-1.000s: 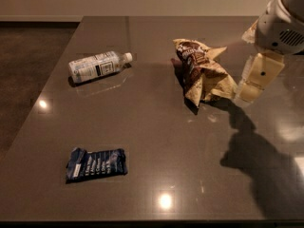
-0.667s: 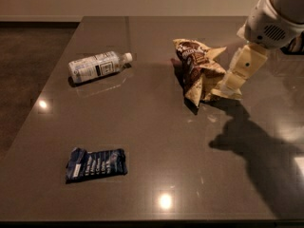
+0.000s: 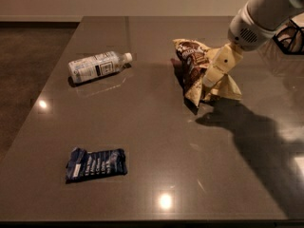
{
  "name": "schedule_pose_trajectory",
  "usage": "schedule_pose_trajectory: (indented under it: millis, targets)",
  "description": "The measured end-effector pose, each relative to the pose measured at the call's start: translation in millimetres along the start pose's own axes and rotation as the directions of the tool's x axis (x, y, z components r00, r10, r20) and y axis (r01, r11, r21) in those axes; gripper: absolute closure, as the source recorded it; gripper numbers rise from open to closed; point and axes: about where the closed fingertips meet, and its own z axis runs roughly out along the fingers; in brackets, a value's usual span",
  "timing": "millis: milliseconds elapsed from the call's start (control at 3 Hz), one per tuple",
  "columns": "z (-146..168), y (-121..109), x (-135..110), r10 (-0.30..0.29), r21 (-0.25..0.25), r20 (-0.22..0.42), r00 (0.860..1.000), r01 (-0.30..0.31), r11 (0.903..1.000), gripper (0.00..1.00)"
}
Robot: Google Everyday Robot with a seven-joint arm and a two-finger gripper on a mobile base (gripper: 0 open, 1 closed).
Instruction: Move brown chip bag near blue plastic bottle
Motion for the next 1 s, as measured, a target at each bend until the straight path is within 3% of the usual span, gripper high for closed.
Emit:
schedule_pose_trajectory:
  millis: [333,667,1000]
  targets:
    - [21,-4,-4,0.047,0.010,-0.016,0.999,-0.047,0.9988,0.00]
    - [36,-3,-8,0.086,0.007,-0.037,0.996,-0.086,0.9963,0.16]
    - [46,2,-16,0.109,-0.007,-0.051,0.993,-0.110,0.9939,0.40]
